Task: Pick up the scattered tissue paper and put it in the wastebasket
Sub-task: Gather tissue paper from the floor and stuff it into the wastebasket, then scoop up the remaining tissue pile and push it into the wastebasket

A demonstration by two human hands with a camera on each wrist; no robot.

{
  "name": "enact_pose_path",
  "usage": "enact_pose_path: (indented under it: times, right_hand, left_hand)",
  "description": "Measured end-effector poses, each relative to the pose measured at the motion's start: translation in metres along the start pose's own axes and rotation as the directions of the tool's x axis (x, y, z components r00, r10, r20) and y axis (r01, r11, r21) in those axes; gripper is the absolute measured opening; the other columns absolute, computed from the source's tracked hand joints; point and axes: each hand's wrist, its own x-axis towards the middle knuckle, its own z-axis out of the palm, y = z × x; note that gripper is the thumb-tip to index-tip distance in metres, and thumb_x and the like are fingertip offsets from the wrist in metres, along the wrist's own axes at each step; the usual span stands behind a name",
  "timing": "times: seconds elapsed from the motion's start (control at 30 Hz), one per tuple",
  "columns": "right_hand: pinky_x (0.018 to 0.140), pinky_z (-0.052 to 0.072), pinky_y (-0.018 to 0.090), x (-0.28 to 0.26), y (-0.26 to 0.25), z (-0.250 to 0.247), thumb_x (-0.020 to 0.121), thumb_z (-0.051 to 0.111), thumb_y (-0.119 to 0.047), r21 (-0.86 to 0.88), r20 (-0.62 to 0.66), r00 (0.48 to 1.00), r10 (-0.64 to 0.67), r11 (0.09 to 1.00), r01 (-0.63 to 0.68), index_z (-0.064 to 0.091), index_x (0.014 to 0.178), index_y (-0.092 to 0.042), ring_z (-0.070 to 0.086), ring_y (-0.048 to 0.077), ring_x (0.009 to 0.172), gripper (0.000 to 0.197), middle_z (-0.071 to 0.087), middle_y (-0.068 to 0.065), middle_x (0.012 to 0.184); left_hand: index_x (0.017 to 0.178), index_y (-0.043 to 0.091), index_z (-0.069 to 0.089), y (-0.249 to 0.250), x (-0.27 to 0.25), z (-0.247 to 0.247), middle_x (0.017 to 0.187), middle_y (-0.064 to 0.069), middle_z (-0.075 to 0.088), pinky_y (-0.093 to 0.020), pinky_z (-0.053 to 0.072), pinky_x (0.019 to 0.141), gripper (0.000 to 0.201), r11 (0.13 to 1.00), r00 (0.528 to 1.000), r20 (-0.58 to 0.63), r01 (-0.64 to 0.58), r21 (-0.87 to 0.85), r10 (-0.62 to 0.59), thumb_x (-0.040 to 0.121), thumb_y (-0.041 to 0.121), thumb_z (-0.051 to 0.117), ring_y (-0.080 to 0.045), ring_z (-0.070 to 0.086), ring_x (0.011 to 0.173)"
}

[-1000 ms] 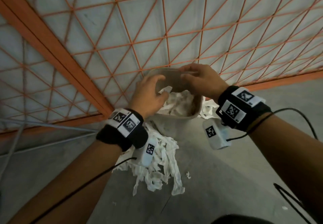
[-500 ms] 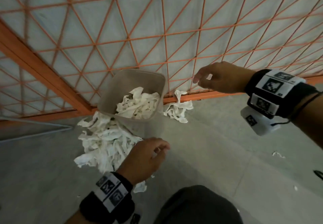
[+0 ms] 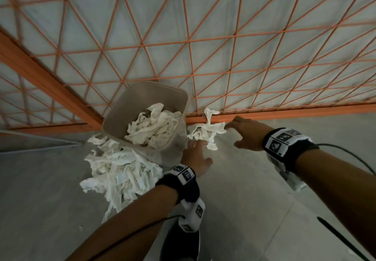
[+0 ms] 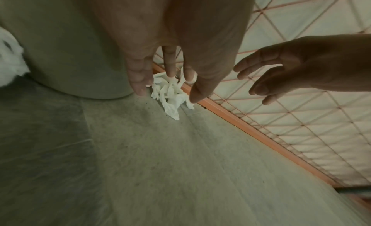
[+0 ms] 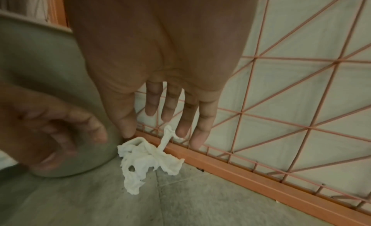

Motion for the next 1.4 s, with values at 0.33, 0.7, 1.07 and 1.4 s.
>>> enact_pose_path:
  times: [0.33, 0.7, 1.07, 1.4]
  right_hand:
    - [0.103, 0.04, 0.05, 0.103, -0.014, 0.057, 0.077, 0.07, -0.018, 0.028, 0.02, 0.999, -0.027, 0.999, 0.026, 0.015, 0.149, -0.02, 0.029, 0.036, 0.135, 0.09, 0.017, 0.003, 0.157]
    - [0.102, 0.042, 0.044, 0.133, -0.001, 0.079, 0.08, 0.057, -0.004, 0.167, 0.062, 0.998, -0.004, 0.986, -0.007, 0.011, 0.151, -0.022, 0.036, 0.034, 0.136, 0.087, 0.011, 0.0, 0.16]
    - [0.093, 0.045, 0.03, 0.097, -0.027, 0.117, 0.085, 0.05, -0.005, 0.717, 0.02, 0.977, 0.211, 0.678, -0.161, 0.068, 0.11, -0.02, 0.058, 0.025, 0.112, 0.034, 0.063, 0.008, 0.12]
    - [0.077, 0.047, 0.036, 0.064, -0.117, 0.148, 0.095, 0.047, -0.022, 0.955, 0.28, 0.876, 0.394, -0.024, -0.295, 0.063, 0.077, -0.006, 0.061, 0.027, 0.077, 0.029, 0.065, 0.015, 0.081]
  left_hand:
    - [0.151, 0.028, -0.001, -0.008, 0.087, 0.035, 0.159, -0.004, -0.024, -0.046, 0.031, 0.114, 0.093, 0.995, 0.999, -0.03, 0.033, 0.092, -0.03, 0.086, 0.023, 0.065, -0.034, 0.015, 0.146]
    - [0.125, 0.011, 0.054, -0.033, 0.108, 0.044, 0.13, -0.016, 0.052, -0.046, 0.039, 0.104, 0.034, 0.974, 0.992, -0.055, -0.103, 0.202, 0.116, 0.092, 0.014, 0.049, -0.037, 0.047, 0.124]
    - [0.112, 0.013, 0.055, -0.06, 0.046, 0.051, 0.11, -0.011, 0.064, -0.044, 0.05, 0.09, 0.033, 0.948, 0.96, -0.237, -0.206, -0.243, 0.148, 0.08, 0.013, 0.047, -0.03, 0.059, 0.105]
    - [0.11, 0.013, 0.052, -0.085, -0.015, 0.053, 0.108, -0.011, 0.057, -0.047, 0.047, 0.085, 0.038, 0.942, 0.974, -0.192, -0.172, -0.288, 0.119, 0.083, 0.034, 0.036, -0.031, 0.055, 0.098]
